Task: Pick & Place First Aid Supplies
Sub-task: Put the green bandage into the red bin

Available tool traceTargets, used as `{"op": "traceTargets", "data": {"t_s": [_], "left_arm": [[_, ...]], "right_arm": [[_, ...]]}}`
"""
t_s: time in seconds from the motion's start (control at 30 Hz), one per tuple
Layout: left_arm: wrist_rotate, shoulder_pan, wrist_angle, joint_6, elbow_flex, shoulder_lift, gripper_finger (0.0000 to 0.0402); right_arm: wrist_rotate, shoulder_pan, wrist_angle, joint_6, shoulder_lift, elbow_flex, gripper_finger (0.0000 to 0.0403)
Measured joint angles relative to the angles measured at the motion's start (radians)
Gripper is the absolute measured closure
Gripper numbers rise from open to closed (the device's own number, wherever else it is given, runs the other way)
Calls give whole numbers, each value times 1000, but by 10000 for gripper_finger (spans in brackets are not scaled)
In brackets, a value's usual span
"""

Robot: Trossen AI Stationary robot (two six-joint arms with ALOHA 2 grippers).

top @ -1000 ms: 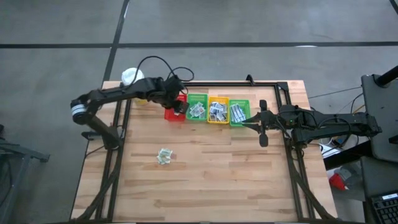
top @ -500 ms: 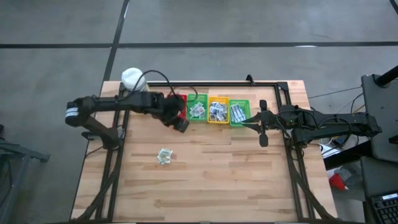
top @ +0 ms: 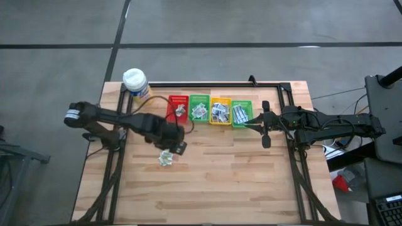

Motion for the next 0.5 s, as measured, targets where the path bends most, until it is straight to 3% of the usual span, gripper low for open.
{"op": "traceTargets", "data": {"t_s": [0.23, 0.5], "left_arm": [[0, -93, 7, -243, -109, 1, 241], [0, -137, 119, -365, -221, 1, 241]], "right_arm": [[0, 0, 0, 1, 0, 0, 351], [0, 0, 0, 0, 0, 0, 351]]}}
